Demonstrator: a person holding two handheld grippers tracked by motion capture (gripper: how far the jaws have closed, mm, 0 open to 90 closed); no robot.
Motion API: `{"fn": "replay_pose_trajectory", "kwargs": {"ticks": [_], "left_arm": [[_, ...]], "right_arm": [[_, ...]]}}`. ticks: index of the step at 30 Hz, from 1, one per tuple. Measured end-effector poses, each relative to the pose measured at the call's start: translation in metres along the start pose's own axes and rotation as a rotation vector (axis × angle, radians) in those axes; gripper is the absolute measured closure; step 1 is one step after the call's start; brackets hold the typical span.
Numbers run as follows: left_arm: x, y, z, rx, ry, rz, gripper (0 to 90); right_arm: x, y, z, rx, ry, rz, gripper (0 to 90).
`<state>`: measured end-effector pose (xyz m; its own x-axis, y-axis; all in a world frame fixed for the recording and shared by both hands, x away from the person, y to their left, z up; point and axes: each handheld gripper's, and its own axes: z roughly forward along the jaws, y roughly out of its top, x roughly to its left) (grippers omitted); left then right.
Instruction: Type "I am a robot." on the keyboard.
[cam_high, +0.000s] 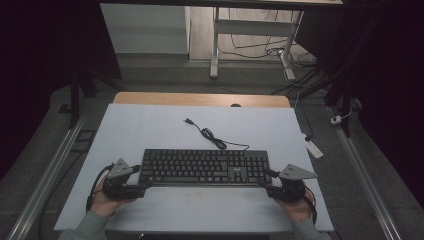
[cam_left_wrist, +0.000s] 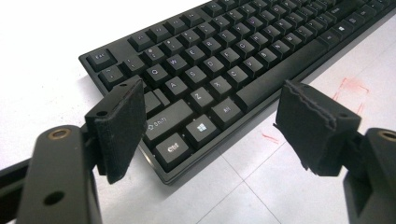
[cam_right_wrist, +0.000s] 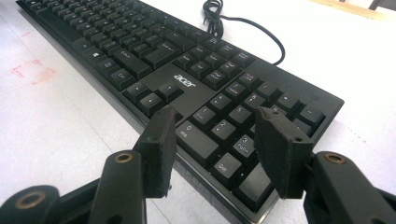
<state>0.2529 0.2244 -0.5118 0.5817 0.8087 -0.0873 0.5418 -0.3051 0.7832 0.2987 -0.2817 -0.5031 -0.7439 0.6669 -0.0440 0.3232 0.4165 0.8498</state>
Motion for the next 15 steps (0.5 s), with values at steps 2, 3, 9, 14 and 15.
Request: {"fn": "replay_pose_trajectory", "kwargs": {"ticks": [2, 3, 9, 14, 15], "left_arm": [[-0.0005, 0.0002, -0.0002, 0.000, 0.001, 0.002, 24.8], [-0.0007, 0.0003, -0.0003, -0.001, 0.000, 0.003, 24.8], [0.0002, 0.0009, -0.0002, -0.005, 0.002, 0.000, 24.8], [0.0001, 0.0018, 0.0001, -0.006, 0.003, -0.001, 24.8], [-0.0003, 0.0023, 0.0004, -0.008, 0.003, -0.002, 24.8]], "right_arm": [[0.0005, 0.0003, -0.0005, 0.002, -0.005, -0.002, 48.9], [0.0007, 0.0004, -0.0003, -0.001, 0.000, -0.002, 49.0], [0.0019, 0.0012, 0.0013, 0.001, 0.001, -0.008, 48.9], [0.0036, 0.0024, 0.0027, 0.002, 0.002, -0.007, 49.0], [0.0041, 0.0027, 0.0032, 0.000, 0.005, -0.006, 49.0]]}}
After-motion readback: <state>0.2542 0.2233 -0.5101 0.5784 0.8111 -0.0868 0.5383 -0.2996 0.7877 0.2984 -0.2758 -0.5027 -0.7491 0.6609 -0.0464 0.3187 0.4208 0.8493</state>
